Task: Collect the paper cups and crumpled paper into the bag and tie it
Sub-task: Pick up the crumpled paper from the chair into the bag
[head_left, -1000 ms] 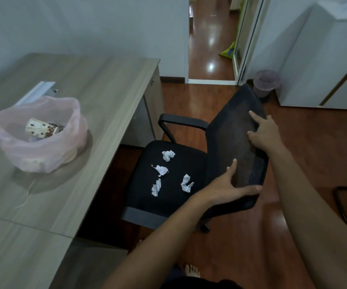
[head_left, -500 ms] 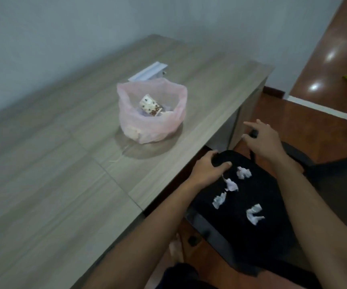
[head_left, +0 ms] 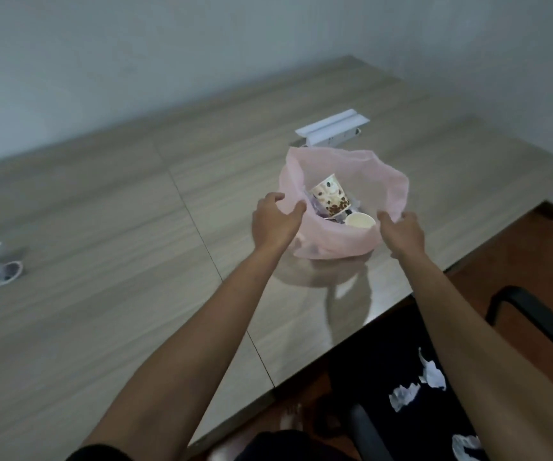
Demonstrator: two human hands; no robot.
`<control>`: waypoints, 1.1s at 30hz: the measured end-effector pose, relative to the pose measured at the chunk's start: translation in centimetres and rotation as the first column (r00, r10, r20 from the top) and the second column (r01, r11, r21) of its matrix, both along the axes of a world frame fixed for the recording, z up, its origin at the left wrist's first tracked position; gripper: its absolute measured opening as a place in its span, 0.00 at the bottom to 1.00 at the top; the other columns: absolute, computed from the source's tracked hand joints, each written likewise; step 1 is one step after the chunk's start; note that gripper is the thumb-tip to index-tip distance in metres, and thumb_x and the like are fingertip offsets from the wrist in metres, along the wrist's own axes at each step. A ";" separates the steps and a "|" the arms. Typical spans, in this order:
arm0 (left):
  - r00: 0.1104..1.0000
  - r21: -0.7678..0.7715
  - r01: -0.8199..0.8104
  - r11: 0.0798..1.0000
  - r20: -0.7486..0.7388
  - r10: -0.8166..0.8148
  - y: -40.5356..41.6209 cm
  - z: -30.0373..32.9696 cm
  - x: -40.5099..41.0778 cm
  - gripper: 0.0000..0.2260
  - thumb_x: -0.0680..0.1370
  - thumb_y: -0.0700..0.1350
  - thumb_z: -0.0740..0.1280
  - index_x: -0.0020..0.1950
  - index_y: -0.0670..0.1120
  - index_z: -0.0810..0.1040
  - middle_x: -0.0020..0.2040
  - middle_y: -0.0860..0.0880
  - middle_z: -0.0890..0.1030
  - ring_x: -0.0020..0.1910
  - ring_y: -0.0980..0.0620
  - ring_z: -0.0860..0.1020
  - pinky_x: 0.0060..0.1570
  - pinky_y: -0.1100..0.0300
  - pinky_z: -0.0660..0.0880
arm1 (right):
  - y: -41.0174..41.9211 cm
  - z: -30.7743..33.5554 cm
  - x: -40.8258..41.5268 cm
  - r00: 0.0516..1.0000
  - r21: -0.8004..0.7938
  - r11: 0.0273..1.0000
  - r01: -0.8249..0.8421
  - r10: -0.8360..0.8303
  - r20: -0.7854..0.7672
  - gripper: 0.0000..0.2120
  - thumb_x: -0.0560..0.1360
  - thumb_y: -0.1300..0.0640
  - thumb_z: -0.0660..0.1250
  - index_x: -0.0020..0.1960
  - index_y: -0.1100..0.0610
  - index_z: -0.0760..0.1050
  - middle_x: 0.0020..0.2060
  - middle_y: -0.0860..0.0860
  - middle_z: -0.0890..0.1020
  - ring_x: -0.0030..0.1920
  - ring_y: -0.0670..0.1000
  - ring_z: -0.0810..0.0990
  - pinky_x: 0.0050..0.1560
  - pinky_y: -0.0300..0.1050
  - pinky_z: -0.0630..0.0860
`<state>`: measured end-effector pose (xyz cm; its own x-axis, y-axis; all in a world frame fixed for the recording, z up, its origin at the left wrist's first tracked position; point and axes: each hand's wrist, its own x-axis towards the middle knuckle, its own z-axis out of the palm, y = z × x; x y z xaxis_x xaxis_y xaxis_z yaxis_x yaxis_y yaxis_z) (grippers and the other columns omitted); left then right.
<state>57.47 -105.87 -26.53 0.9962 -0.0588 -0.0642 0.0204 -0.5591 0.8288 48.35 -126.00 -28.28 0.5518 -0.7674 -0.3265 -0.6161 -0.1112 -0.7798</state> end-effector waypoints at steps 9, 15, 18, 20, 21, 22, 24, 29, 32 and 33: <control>0.999 0.035 0.025 0.999 -0.045 -0.024 -0.8 1.3 -0.3 0.30 0.70 0.57 0.73 0.68 0.48 0.69 0.51 0.52 0.81 0.54 0.50 0.79 0.47 0.59 0.70 | 0.9 -0.7 -0.6 0.994 -0.013 0.994 0.110 -0.110 0.002 0.25 0.73 0.60 0.66 0.69 0.61 0.68 0.64 0.61 0.76 0.57 0.63 0.79 0.49 0.60 0.82; 0.989 -0.028 -0.143 0.989 -0.051 0.141 7.6 0.6 0.8 0.10 0.72 0.45 0.70 0.52 0.46 0.77 0.39 0.55 0.77 0.45 0.50 0.79 0.45 0.59 0.74 | 8.4 -1.6 2.4 0.993 0.059 0.998 -0.013 0.006 0.119 0.25 0.71 0.60 0.71 0.67 0.59 0.71 0.58 0.60 0.78 0.56 0.60 0.80 0.52 0.61 0.81; 0.945 -0.069 -0.327 0.943 -0.020 0.326 14.6 0.7 1.4 0.05 0.73 0.45 0.68 0.46 0.44 0.78 0.37 0.53 0.78 0.38 0.52 0.76 0.39 0.60 0.69 | 14.1 -2.2 4.9 0.979 0.115 0.987 -0.115 0.094 0.178 0.21 0.69 0.58 0.71 0.62 0.57 0.74 0.47 0.55 0.79 0.50 0.59 0.82 0.48 0.58 0.83; 0.878 -0.085 -0.477 0.875 0.002 0.479 20.3 1.0 1.9 0.04 0.74 0.44 0.67 0.44 0.45 0.76 0.36 0.53 0.77 0.35 0.53 0.74 0.37 0.60 0.67 | 18.9 -2.4 6.9 0.959 0.180 0.958 -0.223 0.183 0.215 0.20 0.70 0.60 0.70 0.61 0.59 0.74 0.43 0.54 0.79 0.44 0.59 0.84 0.37 0.51 0.84; 0.834 -0.095 -0.549 0.831 0.011 0.552 23.3 1.2 2.1 0.03 0.74 0.44 0.66 0.43 0.44 0.75 0.35 0.53 0.76 0.34 0.54 0.73 0.35 0.61 0.67 | 21.4 -2.5 7.8 0.944 0.209 0.936 -0.284 0.235 0.230 0.19 0.70 0.61 0.70 0.60 0.60 0.73 0.42 0.54 0.79 0.41 0.58 0.84 0.35 0.49 0.84; 0.787 -0.109 -0.611 0.784 0.019 0.616 26.1 1.4 2.2 0.03 0.75 0.43 0.65 0.42 0.44 0.74 0.34 0.53 0.74 0.33 0.56 0.71 0.32 0.65 0.66 | 23.9 -2.7 8.5 0.926 0.227 0.911 -0.344 0.290 0.240 0.18 0.71 0.62 0.70 0.60 0.60 0.73 0.41 0.54 0.79 0.39 0.57 0.84 0.36 0.51 0.84; 0.693 -0.145 -0.709 0.690 0.038 0.720 31.3 1.7 2.4 0.03 0.75 0.42 0.64 0.42 0.43 0.74 0.33 0.53 0.73 0.32 0.56 0.71 0.29 0.71 0.65 | 28.3 -3.2 9.5 0.882 0.239 0.856 -0.458 0.404 0.242 0.17 0.71 0.61 0.70 0.59 0.58 0.72 0.41 0.53 0.80 0.38 0.55 0.84 0.40 0.54 0.84; 0.563 -0.161 -0.811 0.562 0.045 0.825 40.9 2.6 3.1 0.04 0.74 0.44 0.65 0.42 0.44 0.73 0.35 0.53 0.73 0.33 0.56 0.71 0.32 0.67 0.65 | 37.4 -3.4 12.0 0.759 0.217 0.731 -0.647 0.593 0.269 0.17 0.73 0.58 0.68 0.60 0.54 0.69 0.40 0.54 0.82 0.41 0.53 0.84 0.34 0.47 0.82; 0.474 -0.162 -0.861 0.482 0.084 0.876 46.1 3.5 3.4 0.10 0.72 0.47 0.70 0.46 0.45 0.72 0.38 0.54 0.74 0.36 0.55 0.73 0.36 0.62 0.68 | 42.7 -3.3 13.5 0.670 0.225 0.632 -0.741 0.677 0.304 0.17 0.73 0.60 0.67 0.60 0.52 0.68 0.40 0.54 0.82 0.41 0.52 0.83 0.34 0.44 0.81; 0.444 -0.165 -0.876 0.453 0.093 0.891 47.6 3.7 3.6 0.10 0.71 0.47 0.71 0.47 0.45 0.73 0.38 0.54 0.74 0.37 0.54 0.74 0.38 0.61 0.69 | 44.3 -3.2 14.0 0.636 0.231 0.594 -0.771 0.701 0.323 0.17 0.74 0.60 0.67 0.60 0.52 0.68 0.40 0.54 0.82 0.40 0.52 0.83 0.33 0.43 0.80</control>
